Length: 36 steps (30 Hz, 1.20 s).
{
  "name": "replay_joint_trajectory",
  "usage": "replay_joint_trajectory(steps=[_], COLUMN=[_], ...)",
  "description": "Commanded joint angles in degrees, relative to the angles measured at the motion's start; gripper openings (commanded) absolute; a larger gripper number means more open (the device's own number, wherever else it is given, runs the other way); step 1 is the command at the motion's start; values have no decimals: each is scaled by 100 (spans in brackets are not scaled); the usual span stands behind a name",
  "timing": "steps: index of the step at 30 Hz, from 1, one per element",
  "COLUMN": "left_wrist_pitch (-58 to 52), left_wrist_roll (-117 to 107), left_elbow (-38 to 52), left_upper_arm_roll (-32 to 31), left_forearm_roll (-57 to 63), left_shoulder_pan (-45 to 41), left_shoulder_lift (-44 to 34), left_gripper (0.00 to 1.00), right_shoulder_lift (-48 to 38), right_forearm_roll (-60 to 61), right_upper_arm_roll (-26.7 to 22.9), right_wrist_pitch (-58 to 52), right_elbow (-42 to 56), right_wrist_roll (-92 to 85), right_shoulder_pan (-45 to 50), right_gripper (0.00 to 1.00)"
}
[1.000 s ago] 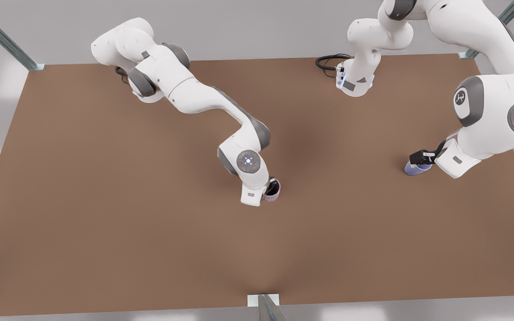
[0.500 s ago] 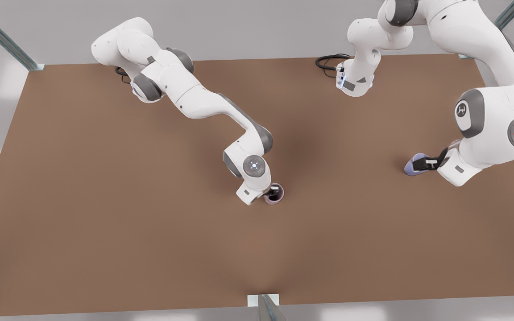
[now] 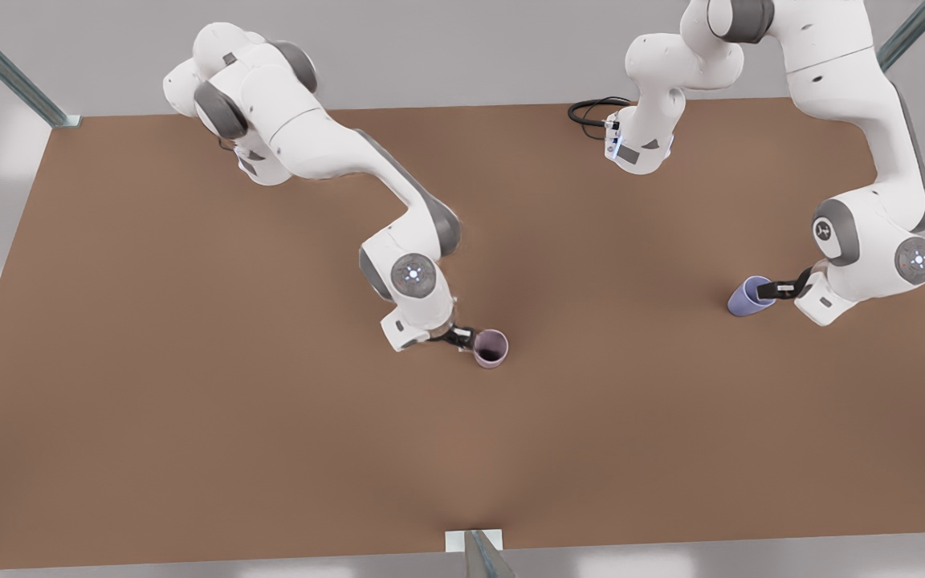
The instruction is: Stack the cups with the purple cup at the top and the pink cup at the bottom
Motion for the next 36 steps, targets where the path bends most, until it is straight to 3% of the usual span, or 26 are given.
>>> replay_joint_trajectory(steps=[1, 4, 6, 8, 10, 12, 21, 25, 31, 35, 36], left_wrist_pitch=[911, 1280, 1351, 1351, 1465, 1984, 2010, 2019, 2089, 2019, 1984], left_wrist_roll=[1870, 2187, 2371, 2441, 2494, 2503, 2495, 2494, 2486, 2249, 2222], left_elbow=[-102, -419, -515, -524, -620, -999, -1210, -1201, -1201, -1183, -1166], left_upper_arm_roll=[50, 182, 287, 349, 358, 358, 367, 367, 349, 305, 305], left_forearm_roll=[13, 13, 13, 13, 13, 13, -5, -31, -172, -172, -172], left_shoulder_pan=[-3, -3, -3, 85, 111, 120, 129, 138, 138, 129, 129], left_shoulder_lift=[6, 33, 59, 147, 226, 244, 551, 665, 868, 850, 824], left_gripper=[100, 100, 100, 100, 100, 100, 100, 55, 46, 23, 21], right_shoulder_lift=[-1005, -2483, -2755, -2817, -2879, -2861, -2800, -2791, -2764, -2712, -2712], right_forearm_roll=[-81, -72, -99, -151, -353, -406, -600, -652, -582, -608, -608], right_upper_arm_roll=[2, 20, 2, -112, -217, -235, -253, -253, -253, -270, -270], right_wrist_pitch=[4, -663, -1349, -1718, -2404, -2413, -2615, -2615, -2633, -2580, -2580], right_elbow=[-915, -1848, -1848, -1672, -1242, -1189, -697, -696, -626, -608, -608], right_wrist_roll=[-751, -2051, -4899, -6236, -6386, -6518, -6325, -6325, -6325, -6325, -6325], right_shoulder_pan=[-402, -1623, -2915, -3760, -3707, -3778, -3892, -3901, -3945, -3962, -3962], right_gripper=[100, 100, 100, 100, 100, 100, 100, 100, 100, 100, 100])
